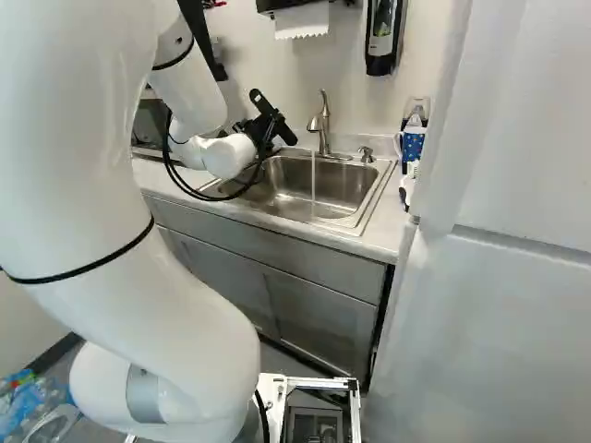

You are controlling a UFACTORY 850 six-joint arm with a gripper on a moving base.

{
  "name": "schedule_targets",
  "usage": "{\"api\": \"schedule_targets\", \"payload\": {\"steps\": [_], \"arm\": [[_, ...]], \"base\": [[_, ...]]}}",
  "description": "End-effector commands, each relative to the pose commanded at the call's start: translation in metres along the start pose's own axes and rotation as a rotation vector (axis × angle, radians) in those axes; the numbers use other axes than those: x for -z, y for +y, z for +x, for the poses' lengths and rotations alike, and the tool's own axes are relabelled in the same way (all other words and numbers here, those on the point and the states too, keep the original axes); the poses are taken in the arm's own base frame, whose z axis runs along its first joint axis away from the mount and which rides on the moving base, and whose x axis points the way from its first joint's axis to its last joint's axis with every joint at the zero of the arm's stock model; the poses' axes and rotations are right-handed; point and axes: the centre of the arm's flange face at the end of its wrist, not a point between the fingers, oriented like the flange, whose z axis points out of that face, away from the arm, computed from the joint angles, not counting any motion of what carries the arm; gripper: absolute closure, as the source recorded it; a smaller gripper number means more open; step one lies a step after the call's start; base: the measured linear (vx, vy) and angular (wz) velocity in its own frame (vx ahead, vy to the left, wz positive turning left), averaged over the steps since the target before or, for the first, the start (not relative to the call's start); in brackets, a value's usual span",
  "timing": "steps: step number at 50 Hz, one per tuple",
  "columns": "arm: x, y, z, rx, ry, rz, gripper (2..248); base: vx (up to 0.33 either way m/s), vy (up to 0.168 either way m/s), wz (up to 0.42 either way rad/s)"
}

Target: Rinse the cup and place it in the tray

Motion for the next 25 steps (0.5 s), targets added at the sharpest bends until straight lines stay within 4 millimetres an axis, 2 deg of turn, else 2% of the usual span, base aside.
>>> {"api": "schedule_targets", "payload": {"steps": [25], "arm": [[0.0000,0.0000,0.0000,0.263,0.000,0.000,125]], "base": [[0.000,0.000,0.000]]}}
